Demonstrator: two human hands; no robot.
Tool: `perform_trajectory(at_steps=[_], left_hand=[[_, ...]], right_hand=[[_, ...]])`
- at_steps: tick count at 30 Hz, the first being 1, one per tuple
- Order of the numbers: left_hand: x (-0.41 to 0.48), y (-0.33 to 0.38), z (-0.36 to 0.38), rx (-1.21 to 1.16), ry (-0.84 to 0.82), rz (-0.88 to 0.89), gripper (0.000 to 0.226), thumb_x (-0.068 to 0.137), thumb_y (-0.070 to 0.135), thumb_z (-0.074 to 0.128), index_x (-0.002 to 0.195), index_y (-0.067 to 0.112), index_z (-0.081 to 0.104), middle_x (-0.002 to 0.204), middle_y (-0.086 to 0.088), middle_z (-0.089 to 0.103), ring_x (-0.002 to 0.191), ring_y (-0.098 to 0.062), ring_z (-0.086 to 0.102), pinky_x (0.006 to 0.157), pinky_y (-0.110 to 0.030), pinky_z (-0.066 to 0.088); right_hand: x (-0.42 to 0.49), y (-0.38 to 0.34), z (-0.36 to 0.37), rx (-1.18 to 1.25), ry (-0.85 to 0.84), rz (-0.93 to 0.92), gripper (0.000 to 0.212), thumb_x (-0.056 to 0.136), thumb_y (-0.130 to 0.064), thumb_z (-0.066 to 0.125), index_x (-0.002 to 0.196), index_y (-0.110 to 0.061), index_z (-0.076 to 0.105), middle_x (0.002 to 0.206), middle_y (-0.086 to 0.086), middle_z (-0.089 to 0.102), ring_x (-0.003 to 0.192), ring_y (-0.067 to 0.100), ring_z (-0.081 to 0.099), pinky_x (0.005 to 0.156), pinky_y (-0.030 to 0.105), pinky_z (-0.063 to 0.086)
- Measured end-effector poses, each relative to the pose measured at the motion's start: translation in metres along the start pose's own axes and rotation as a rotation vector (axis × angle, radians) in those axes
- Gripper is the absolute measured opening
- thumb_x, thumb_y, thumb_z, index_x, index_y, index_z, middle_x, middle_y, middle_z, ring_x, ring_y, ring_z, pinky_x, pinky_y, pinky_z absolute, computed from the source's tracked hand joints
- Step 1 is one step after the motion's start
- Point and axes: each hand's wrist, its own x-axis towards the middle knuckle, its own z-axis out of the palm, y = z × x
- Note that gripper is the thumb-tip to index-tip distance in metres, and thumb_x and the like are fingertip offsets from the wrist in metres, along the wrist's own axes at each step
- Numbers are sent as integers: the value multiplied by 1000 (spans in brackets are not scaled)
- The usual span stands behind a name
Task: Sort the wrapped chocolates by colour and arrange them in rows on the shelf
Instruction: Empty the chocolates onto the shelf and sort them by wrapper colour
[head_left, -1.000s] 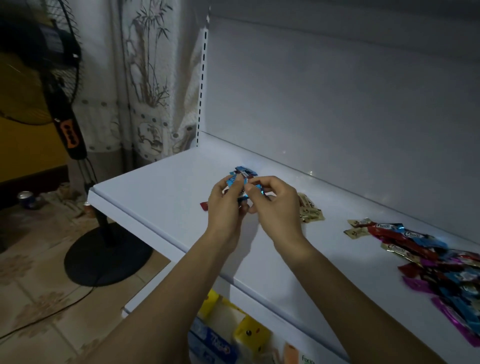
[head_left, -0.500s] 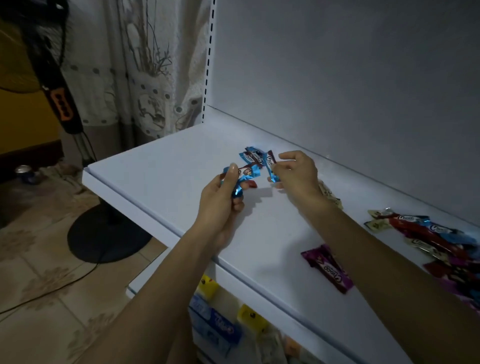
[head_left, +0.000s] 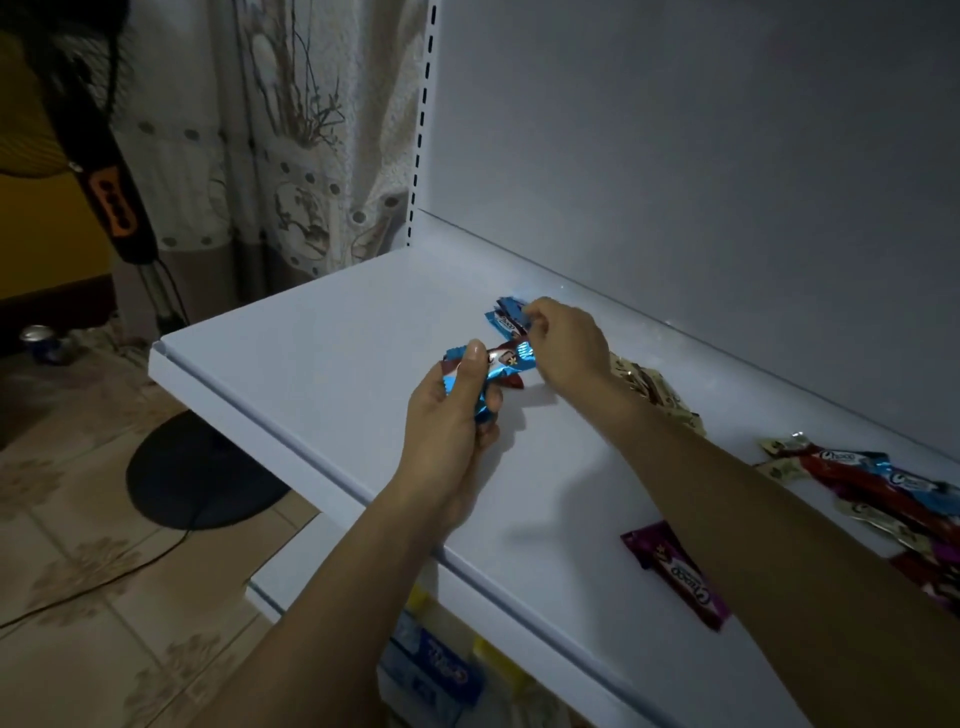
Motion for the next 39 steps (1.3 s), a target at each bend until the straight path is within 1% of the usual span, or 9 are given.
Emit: perform_trajectory(at_steps=[2,4,7,12,18,23,29,32,39], left_hand=[[-2,2,1,27,0,23,27,99,39,46,96,16,61,62,3,54,53,-6,38,51,-18,33],[-4,3,2,63,-4,52,25,100,36,46,97,15,58,62,4,53,52,-6,38,51,-17,33],[-9,4,5,110,-21,113,22,99,32,50,97,11,55,63,2,50,52,-6,38,48,-17,34],[-19,3,12,266,-56,124,28,102,33,43,99,8,55,66,0,49,54,-5,40,49,-16,35],[-20,11,15,323,-2,31,29,104,12,29,95,14,57,77,-3,50,66,-12,39,58,-20,37],[-17,3,10,334,11,98,22,103,19,42,117,5,52,95,-5,71,66,-8,51,62,-20,41],[-13,-1,11,302,1,104,15,104,23,40,102,15,52,81,-4,60,62,-10,44,56,-17,41],[-9,-4,9,297,18,94,14,103,16,40,107,21,53,96,-4,67,68,-12,48,63,-22,44],[-9,-4,10,238,-40,162,18,99,12,50,107,2,63,82,-2,73,50,-4,53,52,-14,44]], right_hand=[[-14,-6,-15,118,14,-11,24,96,-25,46,114,-23,62,107,6,67,94,22,62,74,33,51],[-40,-21,-40,365,-16,16,26,97,-34,46,99,-20,68,87,-2,70,80,15,61,68,27,49],[-86,-42,-83,685,-247,69,46,93,-52,46,80,-16,72,60,-5,66,55,8,54,54,18,43],[-127,-41,-97,890,-293,122,16,92,-25,61,86,-13,69,63,-1,65,52,11,49,46,19,40],[-123,-25,-102,1078,-224,331,18,95,-25,57,105,-16,68,80,-1,73,64,8,58,56,22,44],[-112,-23,-99,1057,-178,348,14,92,-21,61,101,-13,68,81,0,71,60,7,57,54,20,44],[-48,-19,-77,937,-103,485,16,95,-20,57,106,-11,64,80,1,70,54,7,58,47,18,43],[-20,-19,-58,816,-109,484,12,93,-18,59,102,-11,63,74,-1,68,49,5,57,40,15,40],[13,-16,-30,776,-108,650,6,90,-8,62,86,-4,62,51,8,59,31,9,48,36,19,41]])
